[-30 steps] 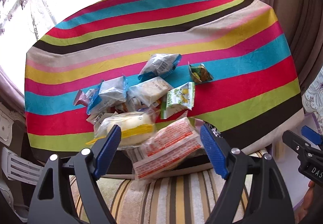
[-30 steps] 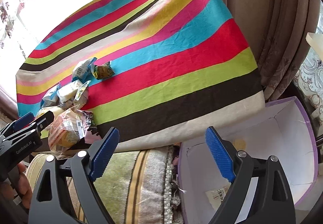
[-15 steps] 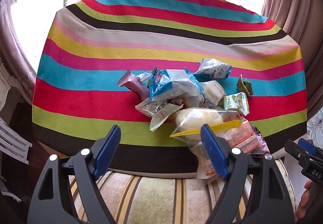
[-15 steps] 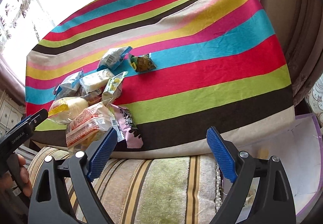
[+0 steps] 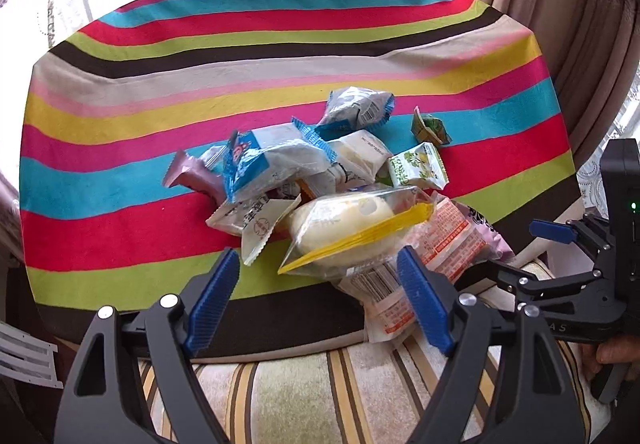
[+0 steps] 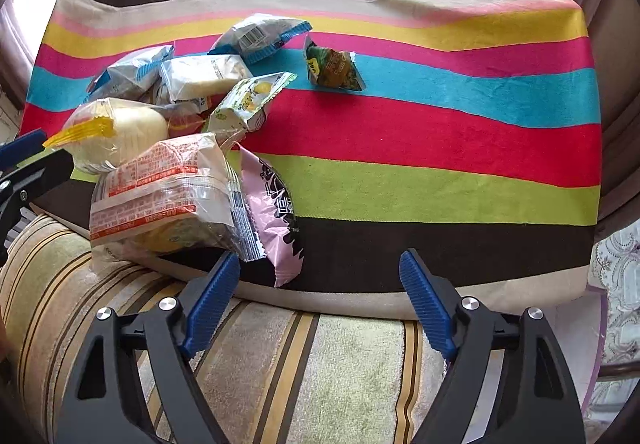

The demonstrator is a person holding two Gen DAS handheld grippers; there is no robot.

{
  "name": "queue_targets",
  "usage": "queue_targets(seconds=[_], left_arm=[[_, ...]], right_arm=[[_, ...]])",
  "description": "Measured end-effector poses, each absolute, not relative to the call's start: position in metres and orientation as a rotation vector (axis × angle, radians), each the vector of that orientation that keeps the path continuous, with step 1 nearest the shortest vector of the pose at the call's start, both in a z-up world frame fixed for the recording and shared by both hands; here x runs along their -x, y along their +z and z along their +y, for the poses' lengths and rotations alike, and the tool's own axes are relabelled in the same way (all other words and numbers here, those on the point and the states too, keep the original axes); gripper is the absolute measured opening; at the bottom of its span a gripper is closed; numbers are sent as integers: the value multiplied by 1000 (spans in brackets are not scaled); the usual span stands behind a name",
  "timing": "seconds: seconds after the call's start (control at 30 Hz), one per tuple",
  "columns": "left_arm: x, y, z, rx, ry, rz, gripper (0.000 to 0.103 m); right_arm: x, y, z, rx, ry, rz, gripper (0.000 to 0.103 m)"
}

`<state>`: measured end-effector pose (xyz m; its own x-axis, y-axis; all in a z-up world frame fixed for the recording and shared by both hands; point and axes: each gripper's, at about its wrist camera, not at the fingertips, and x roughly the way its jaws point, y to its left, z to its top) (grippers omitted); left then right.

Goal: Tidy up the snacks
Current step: 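Grasp the cream bun bag with the left tool while the right grasps the pink wrapper, then carry the bun bag and pink wrapper to the white box and release both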

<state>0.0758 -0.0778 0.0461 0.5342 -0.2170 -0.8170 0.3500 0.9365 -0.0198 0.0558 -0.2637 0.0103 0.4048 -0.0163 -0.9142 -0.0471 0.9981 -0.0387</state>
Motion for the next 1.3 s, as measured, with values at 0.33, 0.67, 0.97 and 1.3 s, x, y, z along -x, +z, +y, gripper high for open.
queue_targets(seconds=[0.33,0.67,0.97,1.3], left_arm=[[-106,31,-104,-223,-441,954,81],[-129,9,-96,-46,-497,1068,82],[-131,0,-89,52,-477,1116,71],[-114,13,-87,46,-444,1081,61]], right_arm=[[-79,-2,-270,42,46,1158,60],[-86,-3,-278,-15,58,1118,57],[-79,-1,-283,-27,14,1097,27],[-65,10,-290,-77,27,1066,21]])
